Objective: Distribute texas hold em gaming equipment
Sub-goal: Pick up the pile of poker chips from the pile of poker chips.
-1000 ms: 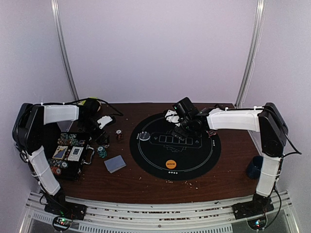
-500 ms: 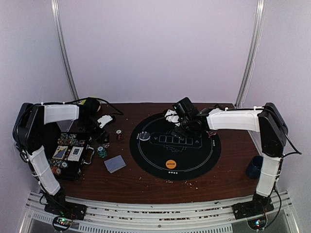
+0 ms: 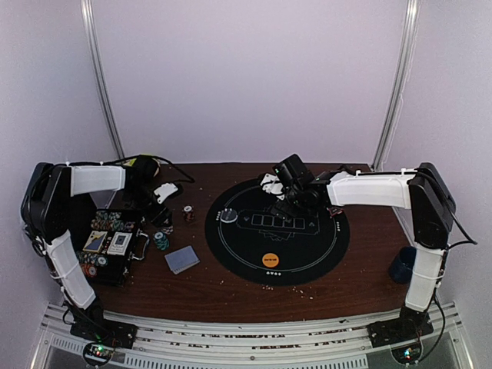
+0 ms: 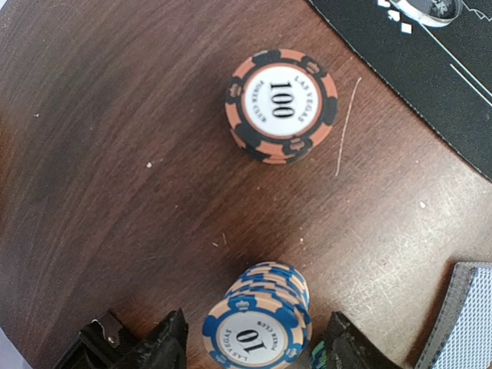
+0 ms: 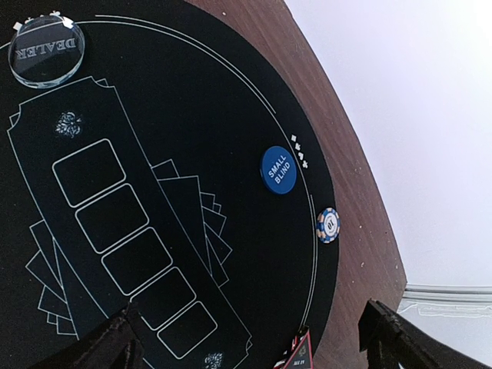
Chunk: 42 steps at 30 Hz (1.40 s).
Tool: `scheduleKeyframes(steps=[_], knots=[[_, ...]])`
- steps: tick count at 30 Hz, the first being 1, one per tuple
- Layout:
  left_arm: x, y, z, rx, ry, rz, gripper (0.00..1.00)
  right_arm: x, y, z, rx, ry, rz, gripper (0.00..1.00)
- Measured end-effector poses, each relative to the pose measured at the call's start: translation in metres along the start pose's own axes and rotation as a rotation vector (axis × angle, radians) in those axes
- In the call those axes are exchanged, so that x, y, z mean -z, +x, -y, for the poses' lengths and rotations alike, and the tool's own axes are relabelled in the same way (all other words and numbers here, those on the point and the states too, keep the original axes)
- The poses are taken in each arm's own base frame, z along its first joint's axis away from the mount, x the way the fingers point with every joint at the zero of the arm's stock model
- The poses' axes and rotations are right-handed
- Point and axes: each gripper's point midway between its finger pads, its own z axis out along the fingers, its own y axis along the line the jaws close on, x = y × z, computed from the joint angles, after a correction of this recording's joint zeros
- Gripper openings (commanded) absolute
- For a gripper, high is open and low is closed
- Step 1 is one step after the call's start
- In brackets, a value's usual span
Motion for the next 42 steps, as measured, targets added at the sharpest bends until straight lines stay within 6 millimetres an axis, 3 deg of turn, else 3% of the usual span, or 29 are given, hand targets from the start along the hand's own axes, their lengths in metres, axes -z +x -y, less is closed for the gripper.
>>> scheduleKeyframes(steps=[7,23,42], knots=[[-0.0031,0.0019,0.0007,0.002,0.006,-0.008,0.63,0.0002,0.0009,-0.0023,0.006,0.000,-0.003,1.00],[-0.0031,0.0018,0.0015,0.005,0.010,-0.007,0.41,0.0003,-0.0003,-0.0012,0.005,0.007,0.001,1.00],[0.0012,0.0001,0.0007,0.008,0.003,-0.001,0.38,0.0003,-0.0011,0.0008,0.002,0.019,0.003,1.00]])
